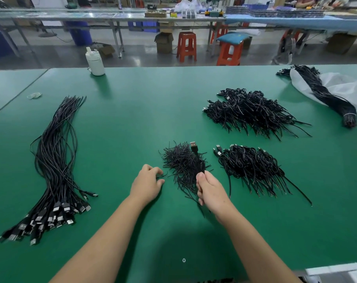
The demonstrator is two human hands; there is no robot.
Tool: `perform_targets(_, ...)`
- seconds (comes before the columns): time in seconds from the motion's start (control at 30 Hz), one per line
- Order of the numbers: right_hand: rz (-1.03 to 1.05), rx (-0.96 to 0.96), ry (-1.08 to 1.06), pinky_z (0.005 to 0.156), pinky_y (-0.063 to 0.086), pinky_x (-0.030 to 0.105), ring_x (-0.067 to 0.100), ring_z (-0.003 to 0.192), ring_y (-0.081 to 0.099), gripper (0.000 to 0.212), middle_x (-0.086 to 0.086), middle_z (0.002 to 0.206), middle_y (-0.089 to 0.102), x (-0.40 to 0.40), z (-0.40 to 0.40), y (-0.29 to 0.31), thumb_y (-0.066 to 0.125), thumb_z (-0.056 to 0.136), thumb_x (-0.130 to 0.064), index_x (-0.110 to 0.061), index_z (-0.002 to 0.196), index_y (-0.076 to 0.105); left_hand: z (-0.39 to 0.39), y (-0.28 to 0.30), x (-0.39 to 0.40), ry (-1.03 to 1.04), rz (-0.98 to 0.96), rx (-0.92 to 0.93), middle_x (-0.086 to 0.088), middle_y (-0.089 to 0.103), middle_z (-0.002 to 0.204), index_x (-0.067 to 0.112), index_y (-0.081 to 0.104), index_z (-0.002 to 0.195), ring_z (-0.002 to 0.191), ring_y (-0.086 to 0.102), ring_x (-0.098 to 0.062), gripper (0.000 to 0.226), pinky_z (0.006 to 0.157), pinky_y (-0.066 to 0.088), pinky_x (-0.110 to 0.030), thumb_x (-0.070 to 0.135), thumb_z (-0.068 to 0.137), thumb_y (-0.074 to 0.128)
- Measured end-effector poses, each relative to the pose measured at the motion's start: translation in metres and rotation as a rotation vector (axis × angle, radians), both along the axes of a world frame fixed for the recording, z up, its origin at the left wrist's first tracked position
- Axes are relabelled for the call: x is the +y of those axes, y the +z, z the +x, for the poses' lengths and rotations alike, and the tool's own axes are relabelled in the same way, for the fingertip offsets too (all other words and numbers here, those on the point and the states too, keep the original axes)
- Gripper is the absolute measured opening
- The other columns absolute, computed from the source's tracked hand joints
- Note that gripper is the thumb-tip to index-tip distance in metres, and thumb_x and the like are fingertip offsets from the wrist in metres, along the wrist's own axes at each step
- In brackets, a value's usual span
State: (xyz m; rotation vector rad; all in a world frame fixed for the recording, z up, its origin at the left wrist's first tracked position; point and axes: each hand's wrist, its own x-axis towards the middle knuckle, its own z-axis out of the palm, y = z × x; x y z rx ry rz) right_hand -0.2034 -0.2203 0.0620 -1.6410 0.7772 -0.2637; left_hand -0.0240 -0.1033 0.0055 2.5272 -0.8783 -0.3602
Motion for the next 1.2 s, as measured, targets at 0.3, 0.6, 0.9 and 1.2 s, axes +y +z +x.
perform_targets(0.3,-0.045,0.025,0.011,0.063,0.043,0.039,0.011,0.052,0.04,0.034,-0.002,0.066,0.038,-0.001,-0.003,-0.005,0.032,0.105,-0.038,-0.016,0.081,0.042,0.004,-0.003,0.001,0.021,0.116,-0.252,0.0,0.054,0.106,0.025,0.062,0.096,0.102,0.041,-0.023,0.014,0.087,0.038,-0.034,0.032,0.1,0.051)
perform_targets(0.6,-0.215,-0.018,0.317,0.06,0.049,0.038,0.014,0.051,0.051,0.024,-0.002,0.066,0.047,0.018,0.003,-0.002,0.034,0.105,-0.036,-0.03,0.084,0.044,-0.043,0.058,-0.009,0.08,-0.592,0.356,0.006,0.065,0.074,0.016,0.067,0.08,0.064,0.055,0.002,0.02,0.062,0.041,-0.007,0.0,0.089,0.063)
perform_targets(0.9,-0.285,-0.057,0.205,0.084,0.043,0.031,-0.007,0.071,0.046,0.036,-0.02,0.083,0.05,0.022,0.004,0.0,0.034,0.106,-0.024,-0.032,0.141,0.04,-0.059,0.075,-0.01,-0.123,-0.493,0.335,0.002,0.067,0.077,0.018,0.067,0.081,0.068,0.055,-0.005,0.018,0.069,0.045,-0.023,0.004,0.091,0.062)
perform_targets(1.2,-0.272,-0.121,-0.021,0.077,0.039,0.029,0.009,0.071,0.049,0.024,-0.016,0.077,0.048,0.017,0.006,0.001,0.035,0.107,-0.022,-0.013,0.107,0.057,-0.073,0.07,-0.009,-0.081,-0.445,0.286,0.01,0.064,0.068,0.029,0.066,0.082,0.056,0.048,0.002,0.017,0.061,0.042,-0.015,0.014,0.089,0.067)
